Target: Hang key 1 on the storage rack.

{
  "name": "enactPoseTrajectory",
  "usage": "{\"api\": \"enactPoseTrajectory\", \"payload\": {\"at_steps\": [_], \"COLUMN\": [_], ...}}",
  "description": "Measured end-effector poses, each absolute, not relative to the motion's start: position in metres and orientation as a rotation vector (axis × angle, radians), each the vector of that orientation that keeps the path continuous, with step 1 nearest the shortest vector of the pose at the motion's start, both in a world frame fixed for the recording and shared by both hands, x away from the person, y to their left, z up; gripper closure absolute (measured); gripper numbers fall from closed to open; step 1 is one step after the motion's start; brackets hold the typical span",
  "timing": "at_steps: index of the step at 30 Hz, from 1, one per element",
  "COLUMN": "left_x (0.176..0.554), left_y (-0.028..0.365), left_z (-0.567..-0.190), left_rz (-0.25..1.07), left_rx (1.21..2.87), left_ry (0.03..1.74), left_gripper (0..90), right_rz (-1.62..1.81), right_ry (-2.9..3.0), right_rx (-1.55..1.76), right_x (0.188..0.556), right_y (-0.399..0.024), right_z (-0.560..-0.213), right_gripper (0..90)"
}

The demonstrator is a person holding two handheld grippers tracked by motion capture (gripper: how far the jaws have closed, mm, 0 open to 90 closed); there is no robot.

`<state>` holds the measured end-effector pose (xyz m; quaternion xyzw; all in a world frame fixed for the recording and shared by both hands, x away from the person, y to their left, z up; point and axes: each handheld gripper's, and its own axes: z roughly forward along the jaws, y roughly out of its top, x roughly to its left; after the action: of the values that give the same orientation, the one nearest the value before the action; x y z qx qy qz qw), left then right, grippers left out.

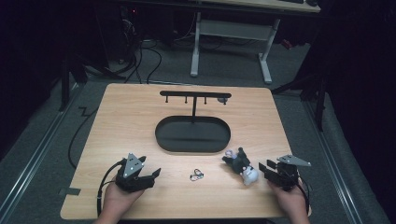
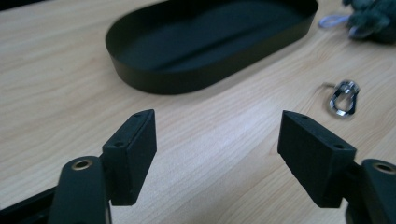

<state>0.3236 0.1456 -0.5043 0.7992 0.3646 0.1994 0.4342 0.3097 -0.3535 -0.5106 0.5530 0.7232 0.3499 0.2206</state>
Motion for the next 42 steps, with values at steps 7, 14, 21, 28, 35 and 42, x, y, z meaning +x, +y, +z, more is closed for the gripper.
{"api": "enactPoseTrajectory", "payload": {"at_steps": [7, 14, 21, 28, 35, 42], "left_x": [0.330, 0.324, 0.320, 0.318, 0.316, 0.316], "left_y": [0.143, 0.136, 0.133, 0.139, 0.140, 0.140], "left_z": [-0.511, -0.519, -0.521, -0.520, -0.519, -0.520], "left_rz": [0.448, 0.466, 0.461, 0.452, 0.457, 0.455], "left_rx": [1.983, 2.041, 2.048, 2.027, 2.031, 2.039], "left_ry": [0.881, 0.813, 0.801, 0.790, 0.781, 0.763], "left_gripper": [33.5, 37.0, 36.1, 35.3, 35.3, 35.2], "right_rz": [0.902, 0.831, 0.722, 0.655, 0.568, 0.482], "right_ry": [2.052, 2.087, 2.180, 2.243, 2.314, 2.401], "right_rx": [1.543, 1.601, 1.612, 1.616, 1.596, 1.566], "right_x": [0.312, 0.317, 0.320, 0.324, 0.327, 0.328], "right_y": [-0.346, -0.347, -0.346, -0.347, -0.345, -0.339], "right_z": [-0.511, -0.500, -0.491, -0.486, -0.482, -0.474], "right_gripper": [50.5, 47.6, 43.3, 42.1, 40.7, 39.1]}}
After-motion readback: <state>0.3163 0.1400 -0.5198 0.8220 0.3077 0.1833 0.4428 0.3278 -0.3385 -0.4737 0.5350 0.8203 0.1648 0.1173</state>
